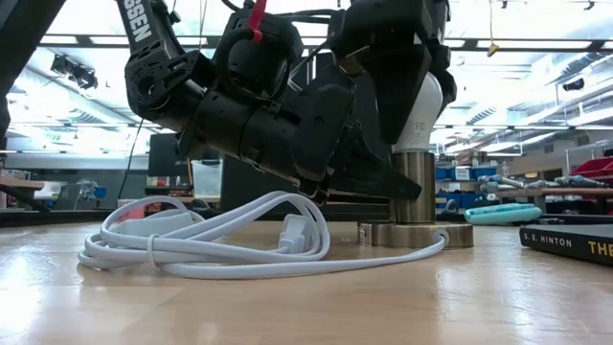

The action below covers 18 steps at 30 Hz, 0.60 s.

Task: Screw lightbulb
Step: Remove the white lightbulb into the silver lamp

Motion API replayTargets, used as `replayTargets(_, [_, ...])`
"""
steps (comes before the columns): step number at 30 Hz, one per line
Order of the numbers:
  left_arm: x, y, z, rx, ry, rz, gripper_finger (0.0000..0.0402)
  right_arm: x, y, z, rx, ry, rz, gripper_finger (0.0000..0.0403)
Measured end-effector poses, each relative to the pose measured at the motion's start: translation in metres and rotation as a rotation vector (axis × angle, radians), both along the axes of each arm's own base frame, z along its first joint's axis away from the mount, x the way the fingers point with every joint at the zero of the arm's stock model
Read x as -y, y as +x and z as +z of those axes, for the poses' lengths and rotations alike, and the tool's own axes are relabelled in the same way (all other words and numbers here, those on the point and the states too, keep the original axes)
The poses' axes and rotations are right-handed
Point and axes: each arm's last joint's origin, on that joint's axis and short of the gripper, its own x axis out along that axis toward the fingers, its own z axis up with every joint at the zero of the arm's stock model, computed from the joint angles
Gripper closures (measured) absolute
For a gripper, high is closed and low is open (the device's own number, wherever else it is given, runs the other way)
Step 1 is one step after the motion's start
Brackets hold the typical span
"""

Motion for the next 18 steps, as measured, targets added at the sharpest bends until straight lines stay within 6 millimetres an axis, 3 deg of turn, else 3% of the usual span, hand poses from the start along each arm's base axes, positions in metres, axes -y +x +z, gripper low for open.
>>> replayTargets(9, [-0.0002, 0.0002, 0.0002, 0.001, 0.0, 0.002, 0.0223, -0.0003, 0.001, 0.001, 0.005, 0.009, 0.082, 0.0154])
replayTargets(13, [-0.0002, 0.0002, 0.0002, 0.001, 0.001, 0.003, 0.0223, -0.0017, 0.0021, 0.0032, 0.01, -0.006, 0.237, 0.0155])
replayTargets(18, [0.0003, -0.0001, 0.0, 0.0, 0.004, -0.003, 0.0223, -0.0086, 0.0026, 0.0061, 0.026, -0.055, 0.544, 0.0121])
